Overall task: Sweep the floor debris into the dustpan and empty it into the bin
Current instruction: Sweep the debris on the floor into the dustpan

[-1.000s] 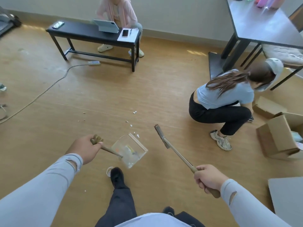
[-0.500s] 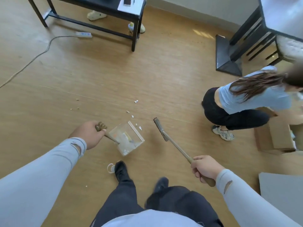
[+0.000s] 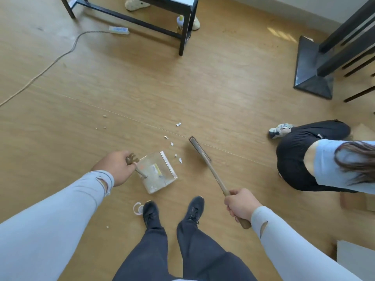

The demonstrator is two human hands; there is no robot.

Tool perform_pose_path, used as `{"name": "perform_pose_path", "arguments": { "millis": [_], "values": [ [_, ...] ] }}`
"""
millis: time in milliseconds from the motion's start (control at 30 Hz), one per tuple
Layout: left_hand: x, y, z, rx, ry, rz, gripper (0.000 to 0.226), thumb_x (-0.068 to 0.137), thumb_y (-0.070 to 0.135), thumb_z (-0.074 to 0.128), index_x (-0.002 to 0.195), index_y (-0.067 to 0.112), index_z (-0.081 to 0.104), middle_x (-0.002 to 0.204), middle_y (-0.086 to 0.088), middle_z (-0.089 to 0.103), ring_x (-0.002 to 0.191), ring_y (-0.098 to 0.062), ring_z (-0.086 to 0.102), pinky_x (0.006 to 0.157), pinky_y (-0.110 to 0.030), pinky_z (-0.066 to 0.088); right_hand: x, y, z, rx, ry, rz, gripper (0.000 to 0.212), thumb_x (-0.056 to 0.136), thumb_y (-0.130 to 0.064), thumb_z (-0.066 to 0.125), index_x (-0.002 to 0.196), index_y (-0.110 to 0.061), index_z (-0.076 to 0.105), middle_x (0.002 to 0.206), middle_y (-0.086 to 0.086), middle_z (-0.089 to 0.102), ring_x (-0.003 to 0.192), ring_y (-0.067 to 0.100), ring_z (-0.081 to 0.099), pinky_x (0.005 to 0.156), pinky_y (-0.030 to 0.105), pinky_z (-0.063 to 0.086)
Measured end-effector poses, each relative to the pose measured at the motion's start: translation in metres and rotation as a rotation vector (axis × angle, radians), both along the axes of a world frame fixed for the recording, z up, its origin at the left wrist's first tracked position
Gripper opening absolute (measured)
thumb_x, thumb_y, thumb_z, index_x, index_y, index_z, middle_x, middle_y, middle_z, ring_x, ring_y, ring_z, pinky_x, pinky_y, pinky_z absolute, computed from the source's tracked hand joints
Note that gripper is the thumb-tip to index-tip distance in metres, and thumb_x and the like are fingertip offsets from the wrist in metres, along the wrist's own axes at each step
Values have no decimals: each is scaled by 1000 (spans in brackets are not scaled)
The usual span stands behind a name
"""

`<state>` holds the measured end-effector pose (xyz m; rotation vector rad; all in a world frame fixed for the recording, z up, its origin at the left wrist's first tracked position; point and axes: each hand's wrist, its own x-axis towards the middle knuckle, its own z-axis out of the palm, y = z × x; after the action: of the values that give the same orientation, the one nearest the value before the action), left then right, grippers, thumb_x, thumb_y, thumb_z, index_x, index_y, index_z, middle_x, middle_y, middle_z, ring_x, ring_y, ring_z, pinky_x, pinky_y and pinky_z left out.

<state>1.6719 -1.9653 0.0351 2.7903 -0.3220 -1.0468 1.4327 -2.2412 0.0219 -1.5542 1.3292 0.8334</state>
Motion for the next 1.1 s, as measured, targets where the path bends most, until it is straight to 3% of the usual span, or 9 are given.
{"name": "perform_pose_path", "arguments": {
  "millis": [300,367,467,533,600,700,767,867,1100],
  "values": [
    [26,-60,-34,89,-11,16,28,96,44,61,117,25,63,110,1,69,97,-29,63,79,-33,49,44,6,-45,30,-17,223,38,91,-9,39,125,-22,49,82,0,51,53,19,41,44,26,36],
    [36,-64,-36,100,-17,28,27,95,45,62,113,25,65,111,-1,70,99,-30,65,83,-35,52,47,17,-50,49,-19,266,35,90,-9,38,122,-19,49,91,2,54,60,21,47,51,27,40],
    [38,-69,-39,103,-18,33,22,95,43,62,109,25,63,107,-1,69,91,-29,60,77,-33,47,45,32,-54,28,-27,328,21,92,-12,41,110,-14,50,101,7,56,81,25,51,71,30,47],
    [34,-71,-40,93,-17,43,22,96,43,62,111,27,62,108,1,69,88,-26,57,76,-32,46,40,40,-51,40,-29,353,21,91,-13,43,111,-15,52,99,6,57,83,25,52,76,34,50],
    [31,-70,-40,98,-18,50,25,95,45,61,116,31,63,114,2,71,90,-26,58,76,-32,46,37,40,-39,137,-2,359,28,92,-11,41,115,-16,55,84,4,53,70,23,50,67,33,49],
    [31,-62,-39,101,-15,66,34,95,47,61,125,31,63,116,3,71,99,-28,65,80,-34,51,39,9,-12,275,9,200,25,90,-5,40,104,-18,57,70,5,47,50,19,41,49,28,39],
    [31,-56,-38,107,-17,57,37,95,47,61,129,30,62,119,3,71,104,-29,66,80,-34,51,36,-23,4,321,-6,46,32,90,-1,46,118,-12,58,70,10,49,44,16,39,43,27,35],
    [32,-45,-36,112,-19,54,41,97,46,60,134,29,60,124,2,70,108,-29,65,80,-34,50,28,-53,25,337,-11,-84,41,91,-1,53,129,-15,55,71,12,53,46,17,39,41,26,32],
    [20,-8,-33,85,21,56,39,98,46,58,131,27,60,118,3,72,104,-26,67,83,-35,55,50,-28,43,208,-90,-93,51,93,1,51,142,-12,50,69,12,53,41,14,43,40,25,37]
  ]
}}
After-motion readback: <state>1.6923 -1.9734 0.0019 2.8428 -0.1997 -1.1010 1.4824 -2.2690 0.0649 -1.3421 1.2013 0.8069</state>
